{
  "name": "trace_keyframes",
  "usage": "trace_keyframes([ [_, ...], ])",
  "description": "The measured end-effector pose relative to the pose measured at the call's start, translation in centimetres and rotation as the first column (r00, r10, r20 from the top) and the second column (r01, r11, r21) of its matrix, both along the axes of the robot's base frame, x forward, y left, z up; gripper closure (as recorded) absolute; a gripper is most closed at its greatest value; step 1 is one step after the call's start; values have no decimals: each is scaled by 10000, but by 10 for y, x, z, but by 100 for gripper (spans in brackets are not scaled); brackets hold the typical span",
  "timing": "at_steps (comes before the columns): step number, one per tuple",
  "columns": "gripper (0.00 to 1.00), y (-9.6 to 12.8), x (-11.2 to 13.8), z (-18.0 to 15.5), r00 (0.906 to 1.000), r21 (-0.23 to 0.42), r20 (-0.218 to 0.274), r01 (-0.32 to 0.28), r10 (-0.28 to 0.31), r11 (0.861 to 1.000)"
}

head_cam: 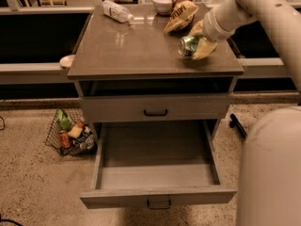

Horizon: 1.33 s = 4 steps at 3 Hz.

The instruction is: Pick green can from middle drawer and place on counter

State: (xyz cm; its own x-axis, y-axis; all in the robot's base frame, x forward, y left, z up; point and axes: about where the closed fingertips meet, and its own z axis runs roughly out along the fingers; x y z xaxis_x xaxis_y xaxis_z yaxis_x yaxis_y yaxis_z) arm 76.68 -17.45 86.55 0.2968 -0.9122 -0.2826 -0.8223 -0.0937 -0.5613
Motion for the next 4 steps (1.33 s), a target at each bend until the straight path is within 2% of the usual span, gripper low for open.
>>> trace_keyframes([
  [2,100,-5,44,4,9968,266,29,796,-797,9965],
  [3,82,-8,54,0,9940,534,-75,1095,-1092,9926],
  [4,58,-10,60,-3,9918,729,-164,1277,-1269,9891],
])
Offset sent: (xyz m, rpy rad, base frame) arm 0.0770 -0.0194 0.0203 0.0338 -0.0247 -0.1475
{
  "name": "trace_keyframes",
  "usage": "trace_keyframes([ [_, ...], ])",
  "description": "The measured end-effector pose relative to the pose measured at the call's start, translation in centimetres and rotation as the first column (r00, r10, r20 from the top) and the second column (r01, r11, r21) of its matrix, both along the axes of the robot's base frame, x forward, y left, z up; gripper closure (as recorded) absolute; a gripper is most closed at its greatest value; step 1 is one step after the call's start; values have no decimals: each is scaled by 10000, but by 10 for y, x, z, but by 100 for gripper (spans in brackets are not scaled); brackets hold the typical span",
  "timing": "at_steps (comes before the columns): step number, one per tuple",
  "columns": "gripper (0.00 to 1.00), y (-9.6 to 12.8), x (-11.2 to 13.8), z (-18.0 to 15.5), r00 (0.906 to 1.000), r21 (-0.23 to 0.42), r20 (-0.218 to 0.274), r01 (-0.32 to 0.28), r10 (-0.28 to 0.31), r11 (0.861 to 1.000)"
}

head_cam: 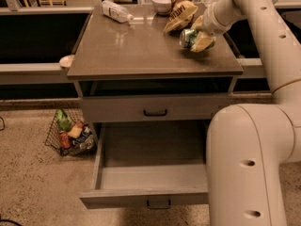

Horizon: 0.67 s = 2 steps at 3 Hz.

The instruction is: Pick green can from middle drawer and place on counter

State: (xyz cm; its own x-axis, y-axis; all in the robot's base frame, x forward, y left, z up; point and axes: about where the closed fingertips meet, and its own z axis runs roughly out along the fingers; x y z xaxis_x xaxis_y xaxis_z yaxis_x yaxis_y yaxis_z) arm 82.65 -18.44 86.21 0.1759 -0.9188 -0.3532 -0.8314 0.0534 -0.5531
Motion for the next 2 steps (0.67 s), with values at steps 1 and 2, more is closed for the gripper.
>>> trace_keyframes([
  [1,36,-1,4,-1,10000,119,4,96,-96,9999],
  [2,12,-1,7,-2,9999,228,6,123,-123,9997],
])
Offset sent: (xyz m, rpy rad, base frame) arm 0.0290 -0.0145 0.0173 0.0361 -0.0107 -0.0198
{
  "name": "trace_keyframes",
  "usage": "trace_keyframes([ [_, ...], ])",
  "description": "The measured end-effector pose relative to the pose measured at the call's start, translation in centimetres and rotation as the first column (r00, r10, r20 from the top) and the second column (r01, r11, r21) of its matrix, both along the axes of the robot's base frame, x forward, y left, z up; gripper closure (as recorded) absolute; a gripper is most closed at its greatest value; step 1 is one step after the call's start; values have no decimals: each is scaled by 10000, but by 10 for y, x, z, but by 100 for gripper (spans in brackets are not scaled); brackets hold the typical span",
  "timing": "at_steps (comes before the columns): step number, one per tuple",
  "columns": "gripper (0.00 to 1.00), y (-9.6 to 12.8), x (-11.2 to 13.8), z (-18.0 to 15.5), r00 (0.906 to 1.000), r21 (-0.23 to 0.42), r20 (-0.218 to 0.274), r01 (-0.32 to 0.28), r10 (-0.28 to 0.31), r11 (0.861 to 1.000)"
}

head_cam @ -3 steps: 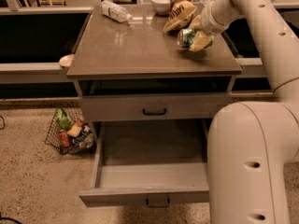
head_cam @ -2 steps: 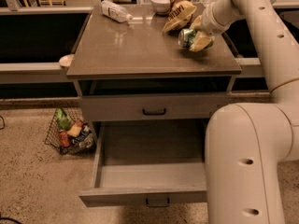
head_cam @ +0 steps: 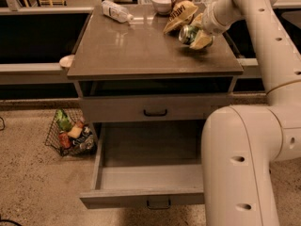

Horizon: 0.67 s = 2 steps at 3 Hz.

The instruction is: Pick green can from middle drawer and place on counter

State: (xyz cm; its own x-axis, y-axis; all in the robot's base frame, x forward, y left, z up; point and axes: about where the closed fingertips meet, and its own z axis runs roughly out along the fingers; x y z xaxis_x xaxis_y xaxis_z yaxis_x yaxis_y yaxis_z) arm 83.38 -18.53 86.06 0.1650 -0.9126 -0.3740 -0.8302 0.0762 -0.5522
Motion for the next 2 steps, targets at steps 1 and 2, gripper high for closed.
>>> trace_keyframes([
  [1,0,-1,1,2,10000,142,37,27,-28,9999],
  [2,0,-14,-3,21,9991,492,396,162,-182,9987],
])
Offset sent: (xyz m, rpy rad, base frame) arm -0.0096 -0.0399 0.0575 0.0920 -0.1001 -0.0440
